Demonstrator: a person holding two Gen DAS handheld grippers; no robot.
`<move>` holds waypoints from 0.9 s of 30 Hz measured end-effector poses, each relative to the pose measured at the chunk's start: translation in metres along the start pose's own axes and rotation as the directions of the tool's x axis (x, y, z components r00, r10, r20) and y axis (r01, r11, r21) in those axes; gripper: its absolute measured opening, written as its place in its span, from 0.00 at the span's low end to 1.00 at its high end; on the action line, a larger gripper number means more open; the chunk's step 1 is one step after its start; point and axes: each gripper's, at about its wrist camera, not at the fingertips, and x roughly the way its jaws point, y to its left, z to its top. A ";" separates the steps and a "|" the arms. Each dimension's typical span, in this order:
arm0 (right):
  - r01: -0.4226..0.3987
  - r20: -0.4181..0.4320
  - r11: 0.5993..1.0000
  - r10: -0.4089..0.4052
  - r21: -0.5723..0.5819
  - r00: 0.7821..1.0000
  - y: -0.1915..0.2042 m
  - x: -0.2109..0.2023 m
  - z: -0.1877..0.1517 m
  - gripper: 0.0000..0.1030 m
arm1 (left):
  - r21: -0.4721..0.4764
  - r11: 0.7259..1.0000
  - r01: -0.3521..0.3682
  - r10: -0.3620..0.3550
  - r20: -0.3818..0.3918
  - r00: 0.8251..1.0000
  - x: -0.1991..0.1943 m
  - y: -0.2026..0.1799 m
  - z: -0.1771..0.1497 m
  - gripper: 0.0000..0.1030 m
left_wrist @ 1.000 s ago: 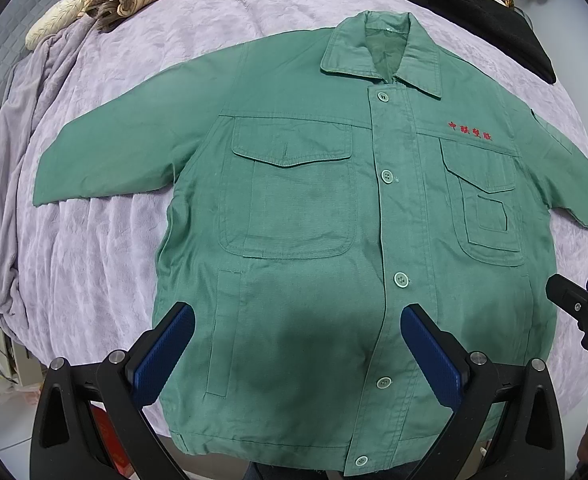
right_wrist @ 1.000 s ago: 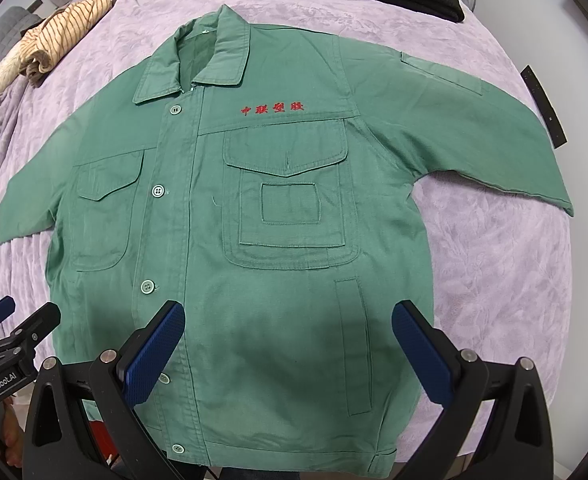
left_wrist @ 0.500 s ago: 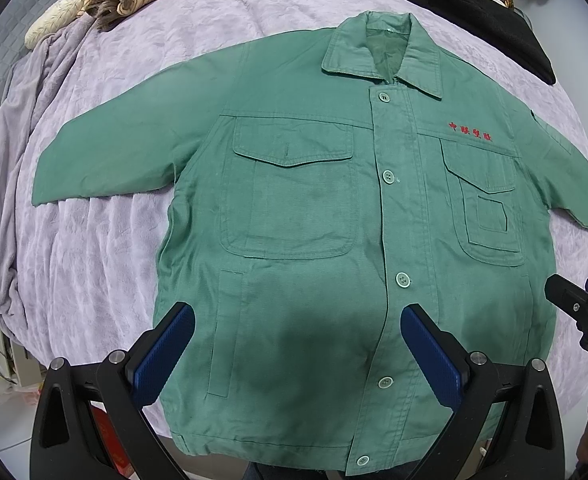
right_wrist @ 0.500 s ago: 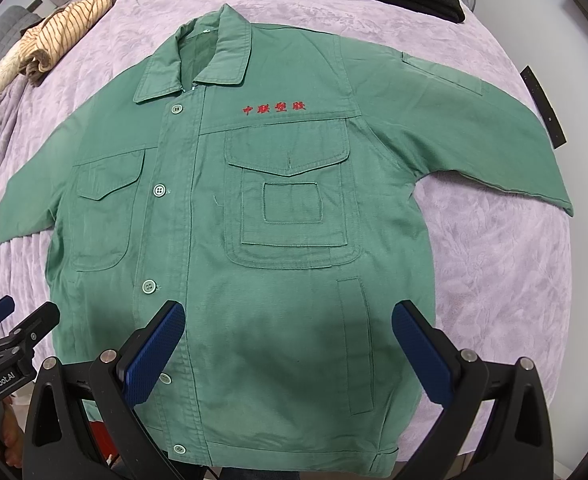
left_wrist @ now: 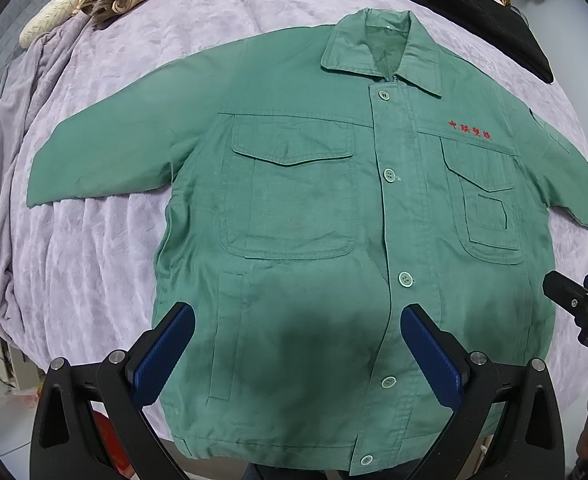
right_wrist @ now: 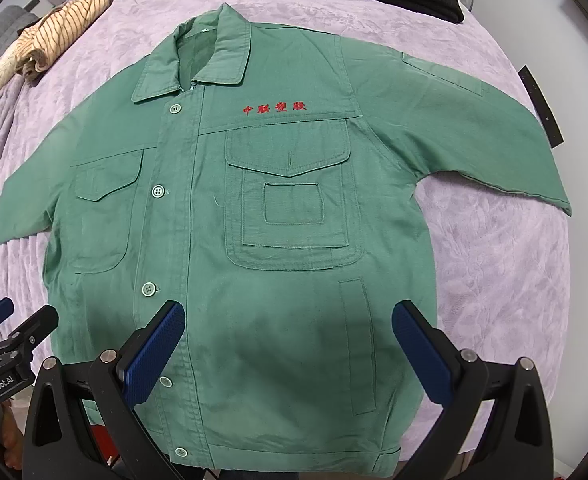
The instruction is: Fold large clothes
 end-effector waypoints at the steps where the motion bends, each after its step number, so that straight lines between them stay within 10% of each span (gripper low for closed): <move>1: 0.002 -0.001 1.000 -0.002 0.001 1.000 0.000 0.000 0.000 1.00 | 0.002 1.000 -0.003 0.003 -0.008 1.000 0.001 0.001 0.000 1.00; 17: 0.014 0.014 1.000 -0.014 -0.008 1.000 0.027 0.002 0.001 1.00 | -0.012 0.998 0.061 -0.062 -0.053 0.997 0.013 0.026 0.006 1.00; 27: -0.042 0.019 0.991 0.044 -0.125 0.999 0.102 0.019 -0.010 1.00 | -0.250 0.959 0.137 -0.136 0.022 0.990 0.044 0.146 0.022 1.00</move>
